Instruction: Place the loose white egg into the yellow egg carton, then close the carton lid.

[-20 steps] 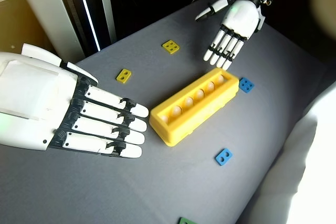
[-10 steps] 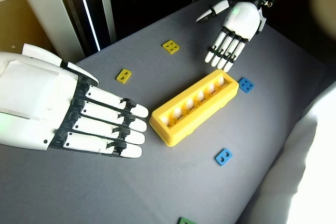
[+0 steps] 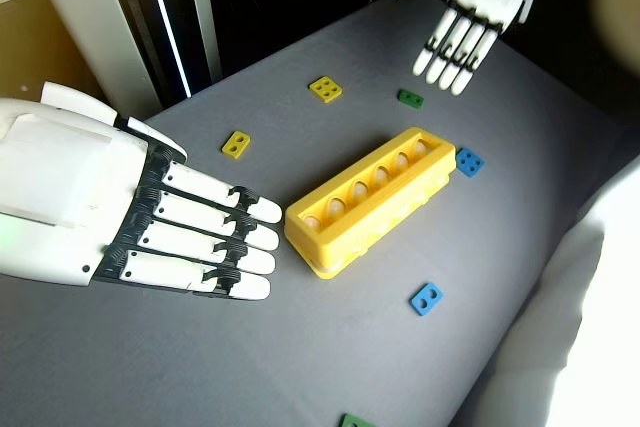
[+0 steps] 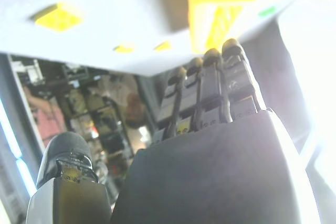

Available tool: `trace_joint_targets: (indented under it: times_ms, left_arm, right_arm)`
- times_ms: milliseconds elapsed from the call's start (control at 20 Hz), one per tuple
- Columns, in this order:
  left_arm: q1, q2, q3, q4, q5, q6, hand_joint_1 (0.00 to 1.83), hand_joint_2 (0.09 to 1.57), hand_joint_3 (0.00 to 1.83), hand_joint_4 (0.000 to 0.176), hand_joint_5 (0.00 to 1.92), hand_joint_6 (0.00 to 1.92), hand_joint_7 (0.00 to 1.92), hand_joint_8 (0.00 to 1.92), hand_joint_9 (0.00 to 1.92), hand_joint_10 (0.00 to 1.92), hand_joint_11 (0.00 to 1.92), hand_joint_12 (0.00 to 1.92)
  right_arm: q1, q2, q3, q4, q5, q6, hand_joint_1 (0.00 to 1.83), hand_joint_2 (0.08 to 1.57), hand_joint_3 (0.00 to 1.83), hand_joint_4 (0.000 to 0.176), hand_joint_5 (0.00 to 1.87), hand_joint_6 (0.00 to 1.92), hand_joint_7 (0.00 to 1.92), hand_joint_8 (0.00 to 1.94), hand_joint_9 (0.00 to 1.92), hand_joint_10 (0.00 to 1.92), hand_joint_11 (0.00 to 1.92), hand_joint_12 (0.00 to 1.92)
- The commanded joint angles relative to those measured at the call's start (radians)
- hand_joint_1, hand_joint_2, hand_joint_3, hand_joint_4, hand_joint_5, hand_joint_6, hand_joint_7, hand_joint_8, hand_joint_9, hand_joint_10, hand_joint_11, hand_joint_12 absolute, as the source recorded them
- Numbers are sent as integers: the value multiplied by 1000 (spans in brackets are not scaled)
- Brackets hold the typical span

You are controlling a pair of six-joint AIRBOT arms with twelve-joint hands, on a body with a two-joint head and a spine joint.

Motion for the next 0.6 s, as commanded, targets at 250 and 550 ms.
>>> trace_joint_targets:
  times_ms: [250,550]
  left_arm:
    - [-16,74,-4,-58,-111,12,0,1039,0,0,0,0,0,0,0,0,0,0]
    - [-37,66,-15,-58,-93,21,0,1039,0,0,0,0,0,0,0,0,0,0]
  right_arm:
    - [-1,14,-10,41,180,-4,0,1488,0,0,91,1,76,0,35,0,3,61]
    - [-28,-60,-37,-19,207,-101,0,1486,0,0,96,8,75,6,28,5,9,33]
